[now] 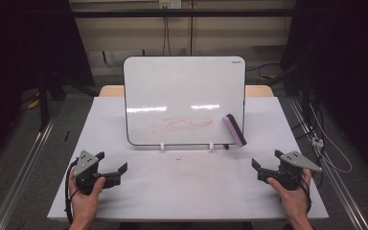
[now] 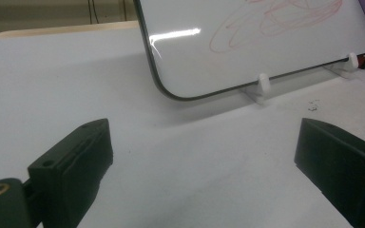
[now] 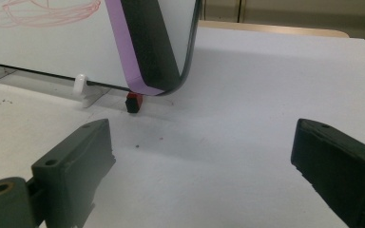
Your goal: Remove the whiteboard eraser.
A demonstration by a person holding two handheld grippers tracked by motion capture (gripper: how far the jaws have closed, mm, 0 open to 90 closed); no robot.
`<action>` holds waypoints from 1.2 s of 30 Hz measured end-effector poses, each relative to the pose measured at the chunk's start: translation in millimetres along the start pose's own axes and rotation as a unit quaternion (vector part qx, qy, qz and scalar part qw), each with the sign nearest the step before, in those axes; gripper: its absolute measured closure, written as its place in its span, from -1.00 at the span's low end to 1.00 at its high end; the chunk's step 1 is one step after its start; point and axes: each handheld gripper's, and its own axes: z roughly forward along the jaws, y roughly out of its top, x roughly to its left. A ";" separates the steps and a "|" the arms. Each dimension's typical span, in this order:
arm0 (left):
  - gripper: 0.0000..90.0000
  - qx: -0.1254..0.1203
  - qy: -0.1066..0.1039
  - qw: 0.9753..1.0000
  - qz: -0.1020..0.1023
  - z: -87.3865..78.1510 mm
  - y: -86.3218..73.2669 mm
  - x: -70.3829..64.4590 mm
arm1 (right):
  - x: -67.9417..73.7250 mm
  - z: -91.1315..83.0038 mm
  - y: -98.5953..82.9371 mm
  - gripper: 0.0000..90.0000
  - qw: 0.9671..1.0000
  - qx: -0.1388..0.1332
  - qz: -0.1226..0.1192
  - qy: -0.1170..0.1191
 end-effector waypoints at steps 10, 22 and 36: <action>-0.88 0.005 0.002 1.000 -0.005 1.4 -0.8 1.7 | -0.6 1.1 -0.3 -0.84 1.000 0.005 -0.002 0.001; -0.88 0.007 -0.005 1.000 0.003 4.4 0.5 0.7 | 5.9 2.1 9.9 -0.77 0.999 0.018 -0.037 0.005; -0.88 0.010 -0.008 1.000 0.007 3.2 -0.6 0.3 | 26.0 18.8 46.2 -0.62 0.996 0.017 -0.090 0.015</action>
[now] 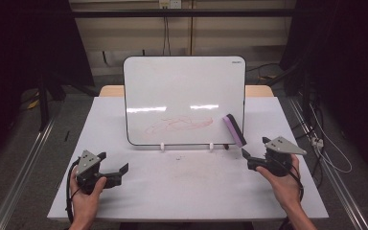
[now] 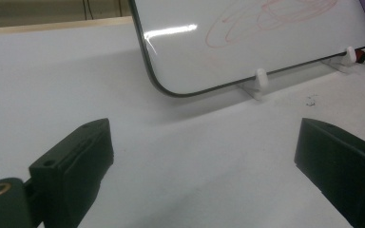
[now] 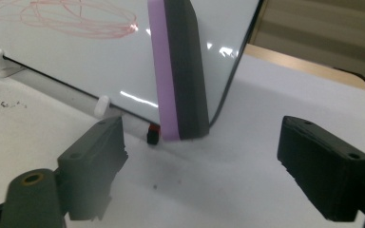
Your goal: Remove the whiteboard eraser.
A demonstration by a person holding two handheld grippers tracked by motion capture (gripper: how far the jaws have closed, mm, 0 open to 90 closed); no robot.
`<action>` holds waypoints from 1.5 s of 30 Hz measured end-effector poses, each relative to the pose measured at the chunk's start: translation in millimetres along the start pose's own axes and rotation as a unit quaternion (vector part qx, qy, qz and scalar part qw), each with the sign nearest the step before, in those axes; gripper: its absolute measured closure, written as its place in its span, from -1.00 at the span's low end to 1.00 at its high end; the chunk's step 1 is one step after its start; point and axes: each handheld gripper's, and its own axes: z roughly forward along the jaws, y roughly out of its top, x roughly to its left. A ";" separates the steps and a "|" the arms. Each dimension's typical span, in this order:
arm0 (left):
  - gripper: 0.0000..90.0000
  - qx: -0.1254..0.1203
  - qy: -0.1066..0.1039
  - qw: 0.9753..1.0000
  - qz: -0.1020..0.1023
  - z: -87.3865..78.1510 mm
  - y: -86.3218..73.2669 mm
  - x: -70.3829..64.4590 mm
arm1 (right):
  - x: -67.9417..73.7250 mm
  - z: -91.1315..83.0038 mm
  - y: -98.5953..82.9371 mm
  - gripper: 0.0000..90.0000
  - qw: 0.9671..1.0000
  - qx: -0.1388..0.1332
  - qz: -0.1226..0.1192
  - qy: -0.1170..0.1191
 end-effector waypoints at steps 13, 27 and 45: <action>-0.88 0.003 -0.004 1.000 0.000 2.9 0.6 0.0 | 10.9 34.7 21.8 -0.36 0.998 0.040 -0.043 -0.011; -0.88 0.006 -0.007 1.000 0.000 5.0 0.5 -0.6 | 13.6 51.6 17.3 0.02 0.995 0.069 -0.065 -0.018; -0.88 0.009 -0.003 1.000 0.000 5.3 0.2 0.0 | 17.1 57.0 17.7 0.41 0.994 0.077 -0.074 -0.028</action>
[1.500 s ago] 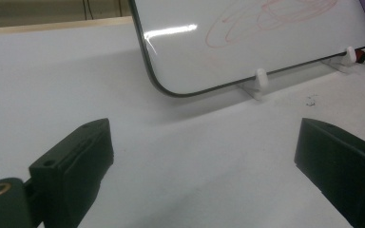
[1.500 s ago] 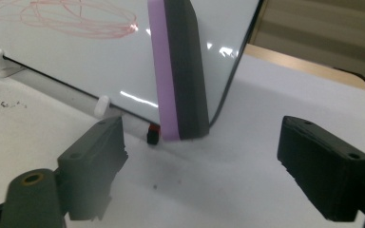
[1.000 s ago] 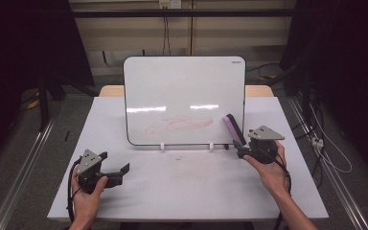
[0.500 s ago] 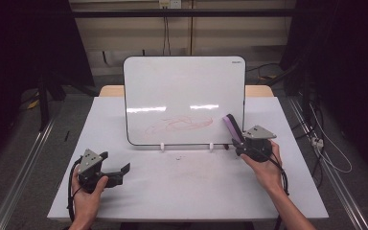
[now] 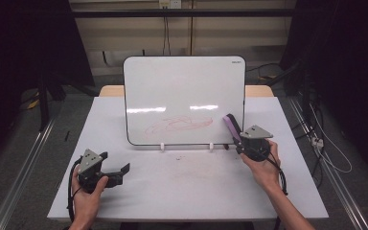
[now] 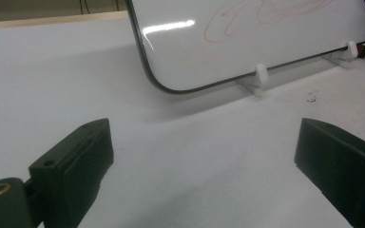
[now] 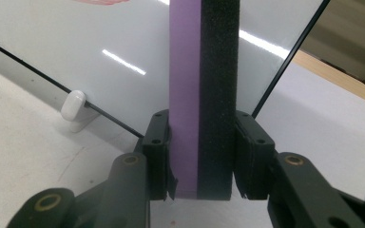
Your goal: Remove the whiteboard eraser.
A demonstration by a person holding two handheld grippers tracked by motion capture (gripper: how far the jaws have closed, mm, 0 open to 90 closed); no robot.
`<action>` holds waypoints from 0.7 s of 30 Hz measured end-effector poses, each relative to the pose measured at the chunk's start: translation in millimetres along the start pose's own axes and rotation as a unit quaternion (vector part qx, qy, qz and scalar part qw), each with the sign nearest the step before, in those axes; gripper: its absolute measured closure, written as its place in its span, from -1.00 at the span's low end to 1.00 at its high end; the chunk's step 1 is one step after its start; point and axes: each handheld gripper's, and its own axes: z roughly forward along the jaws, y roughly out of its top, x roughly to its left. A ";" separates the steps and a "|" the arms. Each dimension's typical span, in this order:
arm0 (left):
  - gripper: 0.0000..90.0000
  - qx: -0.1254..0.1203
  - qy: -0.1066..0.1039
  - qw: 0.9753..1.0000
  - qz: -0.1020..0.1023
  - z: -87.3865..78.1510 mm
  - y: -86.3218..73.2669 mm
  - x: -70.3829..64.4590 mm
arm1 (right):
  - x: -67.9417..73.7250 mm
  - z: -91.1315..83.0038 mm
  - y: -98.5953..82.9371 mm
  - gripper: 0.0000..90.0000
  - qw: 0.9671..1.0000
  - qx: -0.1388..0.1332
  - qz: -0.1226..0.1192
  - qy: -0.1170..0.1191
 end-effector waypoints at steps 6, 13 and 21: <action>-0.88 0.001 0.000 1.000 0.001 0.1 -0.1 0.3 | -1.2 -1.7 0.2 0.42 1.000 -0.006 0.005 0.000; -0.88 0.002 -0.001 1.000 0.001 0.4 0.2 0.4 | -1.6 -6.7 1.5 0.43 1.000 -0.021 0.011 0.009; -0.89 0.000 0.010 1.000 0.000 1.3 3.7 0.9 | -2.6 -18.9 2.1 0.43 0.998 -0.053 0.027 0.032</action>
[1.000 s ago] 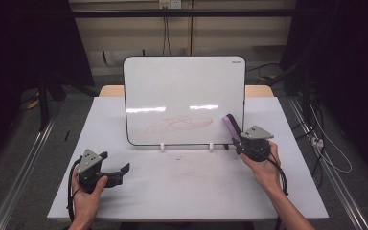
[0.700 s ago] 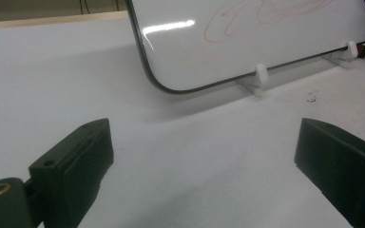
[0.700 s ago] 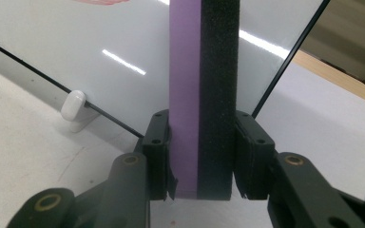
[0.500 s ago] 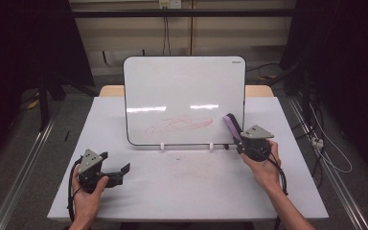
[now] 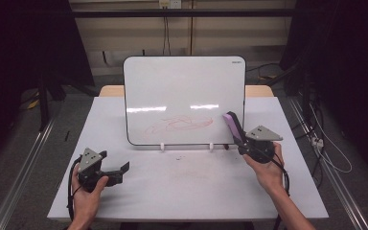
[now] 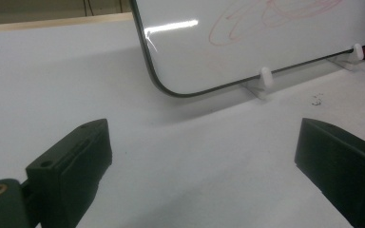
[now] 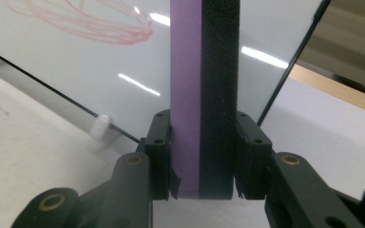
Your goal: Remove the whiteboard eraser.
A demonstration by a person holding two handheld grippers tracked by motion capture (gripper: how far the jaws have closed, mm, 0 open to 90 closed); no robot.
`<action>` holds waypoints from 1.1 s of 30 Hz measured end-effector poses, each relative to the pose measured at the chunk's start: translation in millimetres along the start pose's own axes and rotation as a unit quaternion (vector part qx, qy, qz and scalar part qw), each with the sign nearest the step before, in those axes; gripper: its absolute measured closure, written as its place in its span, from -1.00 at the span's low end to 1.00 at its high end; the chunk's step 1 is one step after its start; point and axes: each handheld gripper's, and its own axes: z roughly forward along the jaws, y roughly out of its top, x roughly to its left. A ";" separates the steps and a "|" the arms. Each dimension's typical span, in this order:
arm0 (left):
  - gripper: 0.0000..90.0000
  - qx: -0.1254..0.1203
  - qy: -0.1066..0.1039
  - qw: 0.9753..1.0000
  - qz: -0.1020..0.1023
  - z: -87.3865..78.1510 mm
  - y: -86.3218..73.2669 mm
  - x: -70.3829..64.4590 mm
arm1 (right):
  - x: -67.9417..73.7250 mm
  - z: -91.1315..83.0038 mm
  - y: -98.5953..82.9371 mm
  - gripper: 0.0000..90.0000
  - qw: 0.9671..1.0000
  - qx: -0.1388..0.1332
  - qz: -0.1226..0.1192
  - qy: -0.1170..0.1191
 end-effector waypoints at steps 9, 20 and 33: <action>-0.90 -0.013 -0.006 1.000 -0.005 1.6 9.1 -4.8 | 11.9 -8.9 -2.7 0.43 0.998 -0.041 0.016 0.038; -0.89 -0.020 -0.038 0.999 0.029 6.9 29.3 -26.3 | 33.8 -5.0 -1.8 0.43 0.995 -0.069 0.019 0.072; -0.91 -0.047 -0.114 0.992 0.007 29.8 54.7 -54.2 | 64.5 4.9 6.8 0.43 0.988 -0.119 0.001 0.098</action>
